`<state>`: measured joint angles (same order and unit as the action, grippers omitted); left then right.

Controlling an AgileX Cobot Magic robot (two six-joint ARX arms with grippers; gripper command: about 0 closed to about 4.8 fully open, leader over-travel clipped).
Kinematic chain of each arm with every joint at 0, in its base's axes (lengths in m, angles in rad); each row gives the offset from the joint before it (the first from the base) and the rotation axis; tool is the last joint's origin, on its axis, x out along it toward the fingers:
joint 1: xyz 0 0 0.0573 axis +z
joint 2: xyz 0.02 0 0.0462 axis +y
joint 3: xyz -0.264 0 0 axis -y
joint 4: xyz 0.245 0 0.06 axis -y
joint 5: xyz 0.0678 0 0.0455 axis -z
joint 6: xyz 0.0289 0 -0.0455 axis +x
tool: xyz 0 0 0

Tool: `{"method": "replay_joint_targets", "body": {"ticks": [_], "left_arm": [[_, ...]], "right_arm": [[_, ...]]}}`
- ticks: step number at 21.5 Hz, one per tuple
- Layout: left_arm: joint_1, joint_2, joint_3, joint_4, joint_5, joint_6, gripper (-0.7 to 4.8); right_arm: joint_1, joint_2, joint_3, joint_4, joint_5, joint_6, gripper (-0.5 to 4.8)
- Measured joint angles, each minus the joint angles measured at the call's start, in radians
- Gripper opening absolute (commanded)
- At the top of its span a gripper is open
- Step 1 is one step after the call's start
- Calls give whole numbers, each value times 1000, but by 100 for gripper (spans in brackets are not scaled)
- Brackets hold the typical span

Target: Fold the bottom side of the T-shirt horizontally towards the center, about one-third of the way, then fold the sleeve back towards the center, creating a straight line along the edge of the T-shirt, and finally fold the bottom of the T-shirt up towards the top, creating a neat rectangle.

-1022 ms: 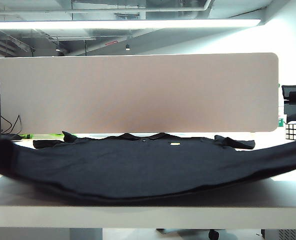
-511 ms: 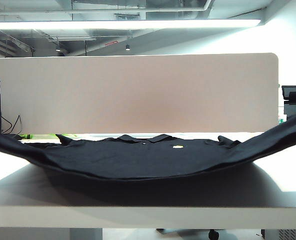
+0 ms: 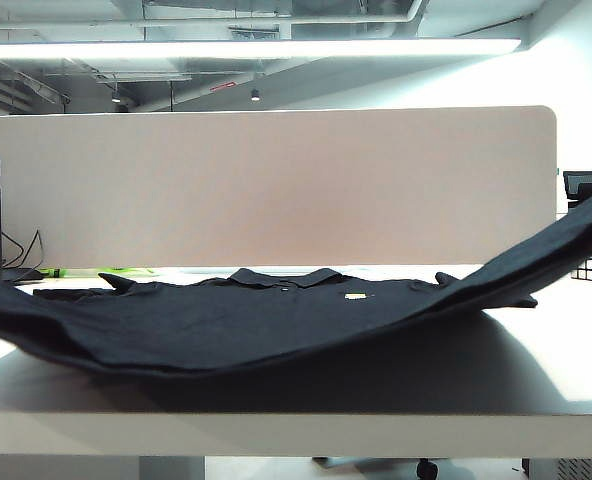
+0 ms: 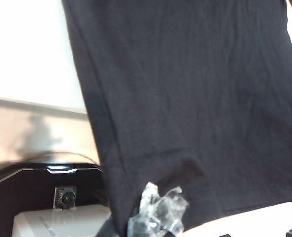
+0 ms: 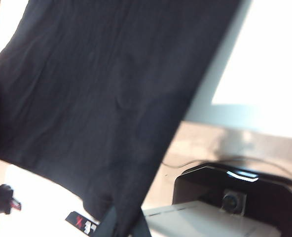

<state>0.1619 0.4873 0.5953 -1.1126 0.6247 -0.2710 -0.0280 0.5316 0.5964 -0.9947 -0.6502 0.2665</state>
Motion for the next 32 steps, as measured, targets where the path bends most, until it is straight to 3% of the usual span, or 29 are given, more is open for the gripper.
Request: {"method": "replay_joint_targets", "body": {"ticks": [3,5,8,10,18,24,32], "left_arm": [[0,-43,0,-21,-8,-12,-6],[0,-51,0,53,-34,-71,-6],[0,9,0,330,-14,-196,-6],[0,90,0,437,3,-236,-6],[0,401,0,809,5,-267,-6],[0,727,5,1225,61,-408,-6],[-2,1103,266,1304,68,-397,-6]], "right_arm": [[0,-88,0,-53,4,36,-3],[0,-110,0,-32,4,83,-3],[-1,-51,0,142,4,157,-3],[0,16,0,216,2,171,-3],[-1,362,14,571,-18,182,-3],[0,740,194,803,-39,178,-3],[0,1073,406,897,-20,156,-3]]}}
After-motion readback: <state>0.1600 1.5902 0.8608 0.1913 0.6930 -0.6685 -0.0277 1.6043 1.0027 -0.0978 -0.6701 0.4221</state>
